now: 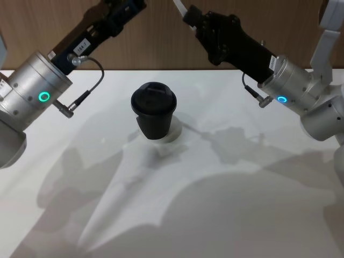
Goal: Pick up the straw with one hand, pass it to the other hand, and insert it into the cup.
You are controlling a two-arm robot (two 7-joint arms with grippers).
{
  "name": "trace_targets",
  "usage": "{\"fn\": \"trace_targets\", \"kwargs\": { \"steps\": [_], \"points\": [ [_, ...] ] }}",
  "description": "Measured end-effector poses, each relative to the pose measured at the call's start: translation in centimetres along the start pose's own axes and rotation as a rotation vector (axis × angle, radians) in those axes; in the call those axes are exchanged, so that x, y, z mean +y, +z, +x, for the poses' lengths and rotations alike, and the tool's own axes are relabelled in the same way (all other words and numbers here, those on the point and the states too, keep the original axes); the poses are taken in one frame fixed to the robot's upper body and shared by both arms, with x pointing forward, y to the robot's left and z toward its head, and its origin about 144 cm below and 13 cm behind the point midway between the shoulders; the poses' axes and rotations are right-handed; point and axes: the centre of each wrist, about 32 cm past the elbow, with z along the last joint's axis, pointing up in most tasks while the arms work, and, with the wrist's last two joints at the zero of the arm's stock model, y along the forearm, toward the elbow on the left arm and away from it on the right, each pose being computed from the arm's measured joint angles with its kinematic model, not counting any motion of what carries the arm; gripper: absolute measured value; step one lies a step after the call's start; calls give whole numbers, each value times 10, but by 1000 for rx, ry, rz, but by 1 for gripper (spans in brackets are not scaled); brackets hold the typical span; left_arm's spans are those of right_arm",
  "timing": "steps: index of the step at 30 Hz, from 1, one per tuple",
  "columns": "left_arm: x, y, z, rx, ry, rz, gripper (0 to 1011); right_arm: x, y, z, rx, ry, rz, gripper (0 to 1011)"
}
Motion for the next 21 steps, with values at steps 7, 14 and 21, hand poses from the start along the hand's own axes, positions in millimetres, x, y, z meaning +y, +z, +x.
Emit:
{"fn": "trace_targets", "kwargs": {
  "steps": [7,14,21],
  "points": [
    [-7,2,1,1,-11,-9,1002,0,0,0,0,0,0,7],
    [-12,2,2,2,-14,-13,1001,0,0,0,0,0,0,7],
    [-18,1,4,8,-11,-15,1001,0,0,0,0,0,0,7]
  ]
}}
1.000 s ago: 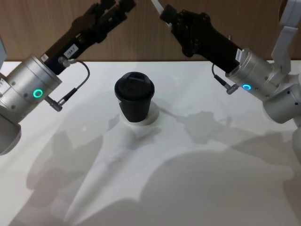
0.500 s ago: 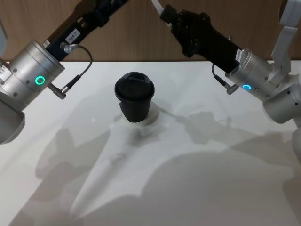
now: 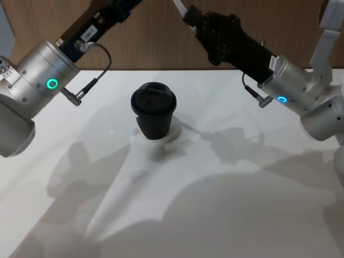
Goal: Pick up the straw with one hand, pass it to the other hand, and insert it into the cup.
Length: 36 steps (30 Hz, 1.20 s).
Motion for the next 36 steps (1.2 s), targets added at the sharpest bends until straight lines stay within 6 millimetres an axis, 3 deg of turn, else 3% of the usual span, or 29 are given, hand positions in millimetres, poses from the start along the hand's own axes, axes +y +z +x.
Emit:
{"fn": "trace_targets", "kwargs": {
  "steps": [32,36],
  "points": [
    [-24,4,7,1,-29,-34,1001,0,0,0,0,0,0,7],
    [-26,4,8,0,-31,-33,949,0,0,0,0,0,0,8]
  ]
}}
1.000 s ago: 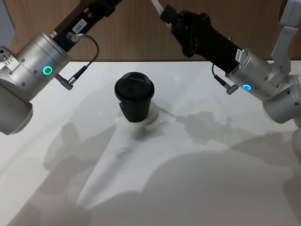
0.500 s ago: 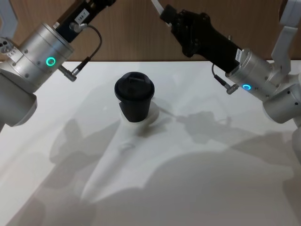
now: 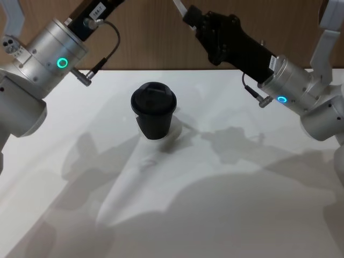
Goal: Pick up the straw with one hand, pass it to the other hand, and insert it into the cup.
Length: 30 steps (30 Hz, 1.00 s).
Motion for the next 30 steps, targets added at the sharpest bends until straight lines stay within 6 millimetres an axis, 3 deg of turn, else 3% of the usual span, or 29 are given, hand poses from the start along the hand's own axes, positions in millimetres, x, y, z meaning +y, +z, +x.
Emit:
{"fn": "trace_targets", "kwargs": {
  "steps": [16,18,27,30],
  "points": [
    [-7,0,2,-7,12,4,500,0,0,0,0,0,0,7],
    [-7,0,2,-7,12,3,386,0,0,0,0,0,0,7],
    [-8,0,2,-4,12,4,110,0,0,0,0,0,0,8],
    [-8,0,2,-3,12,4,74,0,0,0,0,0,0,8]
  ]
}}
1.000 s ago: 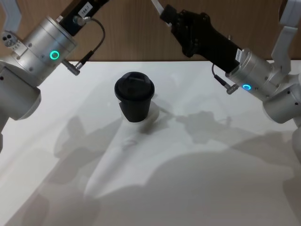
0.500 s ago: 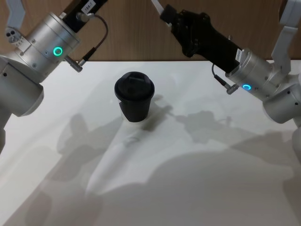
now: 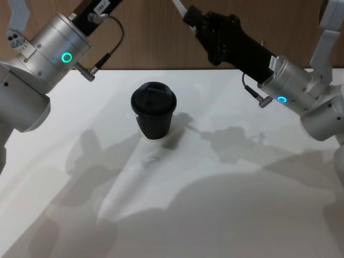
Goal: Pick up the straw with one hand, pass it to the other hand, and insert it into the cup.
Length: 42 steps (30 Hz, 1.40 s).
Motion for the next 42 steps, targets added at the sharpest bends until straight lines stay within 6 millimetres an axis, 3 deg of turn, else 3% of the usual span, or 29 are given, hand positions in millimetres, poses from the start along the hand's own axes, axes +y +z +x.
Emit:
{"fn": "trace_targets", "kwargs": {
  "steps": [9,22,27,29,30,42],
  "points": [
    [0,1,-1,8,-1,4,14,0,0,0,0,0,0,36],
    [1,0,-3,-4,11,7,14,0,0,0,0,0,0,407],
    [2,-1,-4,-43,38,17,14,0,0,0,0,0,0,592],
    [3,-2,-5,-66,53,25,14,0,0,0,0,0,0,605],
    [3,-2,-5,-74,58,29,14,0,0,0,0,0,0,690],
    [14,-7,-7,-208,148,97,14,0,0,0,0,0,0,999]
  ]
}}
